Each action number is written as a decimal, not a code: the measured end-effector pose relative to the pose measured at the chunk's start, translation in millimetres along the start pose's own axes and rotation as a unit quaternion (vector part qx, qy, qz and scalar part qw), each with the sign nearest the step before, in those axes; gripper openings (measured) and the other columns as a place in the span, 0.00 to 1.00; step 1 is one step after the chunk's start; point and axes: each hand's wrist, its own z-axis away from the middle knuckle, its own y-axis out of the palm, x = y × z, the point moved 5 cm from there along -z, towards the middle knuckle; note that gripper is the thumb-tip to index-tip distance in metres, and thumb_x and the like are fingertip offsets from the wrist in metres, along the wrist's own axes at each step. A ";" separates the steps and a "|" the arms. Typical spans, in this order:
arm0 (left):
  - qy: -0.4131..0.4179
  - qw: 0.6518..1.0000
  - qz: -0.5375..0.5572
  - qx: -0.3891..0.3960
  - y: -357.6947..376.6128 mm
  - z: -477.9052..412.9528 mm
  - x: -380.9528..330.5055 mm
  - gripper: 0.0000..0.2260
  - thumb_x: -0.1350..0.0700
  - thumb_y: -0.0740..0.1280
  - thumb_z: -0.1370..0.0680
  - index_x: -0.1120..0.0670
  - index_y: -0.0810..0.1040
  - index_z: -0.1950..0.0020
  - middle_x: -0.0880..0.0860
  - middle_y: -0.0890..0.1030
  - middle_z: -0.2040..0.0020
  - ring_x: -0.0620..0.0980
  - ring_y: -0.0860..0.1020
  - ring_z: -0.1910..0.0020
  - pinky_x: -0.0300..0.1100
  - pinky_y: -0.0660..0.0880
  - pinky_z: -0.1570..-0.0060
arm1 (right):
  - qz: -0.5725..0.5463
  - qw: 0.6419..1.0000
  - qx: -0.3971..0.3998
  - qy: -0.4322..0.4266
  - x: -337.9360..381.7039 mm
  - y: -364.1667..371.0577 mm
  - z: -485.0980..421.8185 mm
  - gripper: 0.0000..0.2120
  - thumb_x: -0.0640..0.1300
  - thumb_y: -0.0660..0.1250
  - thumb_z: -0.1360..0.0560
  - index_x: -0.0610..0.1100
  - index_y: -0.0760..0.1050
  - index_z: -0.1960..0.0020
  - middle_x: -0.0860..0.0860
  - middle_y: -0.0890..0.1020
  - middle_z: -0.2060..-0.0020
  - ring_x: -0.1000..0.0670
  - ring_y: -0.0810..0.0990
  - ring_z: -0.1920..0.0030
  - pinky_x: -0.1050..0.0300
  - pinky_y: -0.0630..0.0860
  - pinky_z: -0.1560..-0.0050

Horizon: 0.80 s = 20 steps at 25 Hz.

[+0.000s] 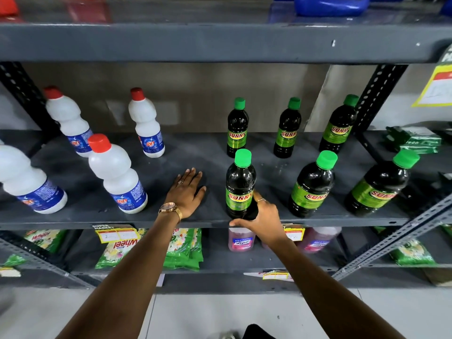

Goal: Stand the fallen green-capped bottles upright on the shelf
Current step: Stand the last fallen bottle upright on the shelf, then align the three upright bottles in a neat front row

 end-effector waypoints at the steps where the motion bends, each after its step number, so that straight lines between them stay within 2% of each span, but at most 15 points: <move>1: -0.002 1.000 0.003 -0.004 -1.4 0.0 -0.8 0.25 0.47 0.53 0.19 0.54 0.55 0.24 0.55 0.54 0.22 0.51 0.50 0.22 0.47 0.46 0.24 | -0.003 1.000 0.002 0.001 1.9 -0.9 0.0 0.41 0.59 0.81 0.43 0.46 0.73 0.35 0.48 0.84 0.46 0.49 0.80 0.46 0.73 0.67 0.54; 3: -0.016 1.000 0.016 -0.005 -5.7 3.6 -3.0 0.25 0.48 0.54 0.19 0.55 0.56 0.25 0.56 0.56 0.22 0.52 0.52 0.23 0.47 0.47 0.23 | -0.016 1.000 0.015 0.005 5.6 -2.3 1.3 0.44 0.59 0.81 0.43 0.45 0.71 0.32 0.49 0.83 0.44 0.50 0.80 0.44 0.66 0.71 0.49; 5: -0.049 0.995 0.088 -0.022 -8.4 17.2 -5.8 0.25 0.49 0.57 0.20 0.57 0.58 0.25 0.58 0.58 0.23 0.54 0.53 0.23 0.47 0.49 0.24 | -0.064 0.997 0.028 0.012 3.7 -5.3 11.6 0.50 0.59 0.81 0.43 0.46 0.66 0.27 0.51 0.79 0.37 0.53 0.76 0.38 0.60 0.72 0.40; 7: -0.100 0.966 0.215 -0.105 -12.3 46.4 -11.6 0.24 0.52 0.60 0.20 0.57 0.60 0.26 0.59 0.62 0.24 0.55 0.56 0.24 0.48 0.53 0.25 | -0.131 0.991 -0.004 0.043 -9.0 -15.3 37.6 0.48 0.62 0.79 0.42 0.53 0.65 0.27 0.56 0.75 0.33 0.58 0.74 0.36 0.62 0.70 0.37; 9: -0.141 0.915 0.292 -0.242 -18.7 86.3 -30.1 0.22 0.53 0.61 0.21 0.55 0.63 0.28 0.58 0.67 0.27 0.54 0.62 0.27 0.45 0.58 0.29 | -0.142 0.981 -0.123 0.053 -28.1 -45.1 71.8 0.32 0.65 0.75 0.38 0.64 0.70 0.36 0.59 0.77 0.40 0.58 0.77 0.41 0.67 0.71 0.43; 10: -0.143 0.896 0.291 -0.304 -21.9 106.0 -46.6 0.21 0.52 0.61 0.22 0.55 0.65 0.30 0.58 0.70 0.30 0.54 0.65 0.30 0.42 0.61 0.31 | -0.133 0.969 -0.203 0.053 -39.4 -66.8 88.0 0.25 0.66 0.73 0.35 0.66 0.70 0.41 0.56 0.78 0.45 0.55 0.78 0.46 0.66 0.72 0.47; 12: -0.081 0.885 0.278 -0.365 -22.1 133.9 -93.2 0.19 0.53 0.62 0.23 0.56 0.68 0.33 0.57 0.73 0.37 0.50 0.70 0.36 0.39 0.65 0.36 | -0.131 0.928 -0.342 0.065 -62.5 -111.4 111.0 0.19 0.61 0.72 0.31 0.63 0.68 0.45 0.49 0.74 0.48 0.47 0.77 0.51 0.56 0.74 0.49; 13: -0.029 0.892 0.277 -0.356 -18.7 141.2 -121.6 0.19 0.53 0.63 0.24 0.56 0.69 0.34 0.56 0.74 0.39 0.48 0.70 0.38 0.37 0.66 0.37 | -0.129 0.913 -0.381 0.074 -72.9 -131.3 116.0 0.21 0.57 0.73 0.30 0.59 0.68 0.43 0.47 0.72 0.47 0.47 0.76 0.50 0.53 0.74 0.47; 14: 0.022 0.903 0.279 -0.328 -13.9 142.8 -152.1 0.18 0.52 0.63 0.24 0.54 0.70 0.34 0.53 0.75 0.40 0.45 0.70 0.39 0.34 0.65 0.37 | -0.117 0.904 -0.404 0.082 -83.1 -149.8 116.8 0.24 0.53 0.75 0.29 0.53 0.67 0.39 0.46 0.70 0.44 0.50 0.74 0.47 0.55 0.72 0.44; 16: 0.090 0.925 0.284 -0.236 -2.5 130.2 -205.4 0.21 0.46 0.63 0.24 0.50 0.67 0.33 0.50 0.75 0.39 0.42 0.69 0.38 0.29 0.61 0.36 | -0.083 0.912 -0.387 0.111 -105.0 -177.9 104.9 0.37 0.48 0.77 0.31 0.41 0.63 0.29 0.44 0.66 0.35 0.53 0.69 0.36 0.63 0.65 0.36; 18: 0.062 0.937 0.298 -0.172 10.9 101.2 -243.0 0.30 0.42 0.65 0.26 0.51 0.61 0.28 0.51 0.71 0.33 0.42 0.66 0.34 0.30 0.59 0.33 | -0.088 0.938 -0.306 0.133 -125.9 -200.4 84.3 0.46 0.47 0.79 0.34 0.40 0.58 0.24 0.46 0.66 0.28 0.53 0.67 0.31 0.67 0.61 0.32; 20: -0.031 0.934 0.338 -0.114 29.3 71.5 -256.0 0.42 0.41 0.71 0.31 0.54 0.56 0.25 0.53 0.67 0.28 0.48 0.63 0.30 0.39 0.59 0.30 | -0.076 0.962 -0.233 0.117 -139.2 -213.5 70.0 0.43 0.46 0.80 0.36 0.42 0.62 0.27 0.47 0.74 0.35 0.57 0.72 0.39 0.71 0.65 0.39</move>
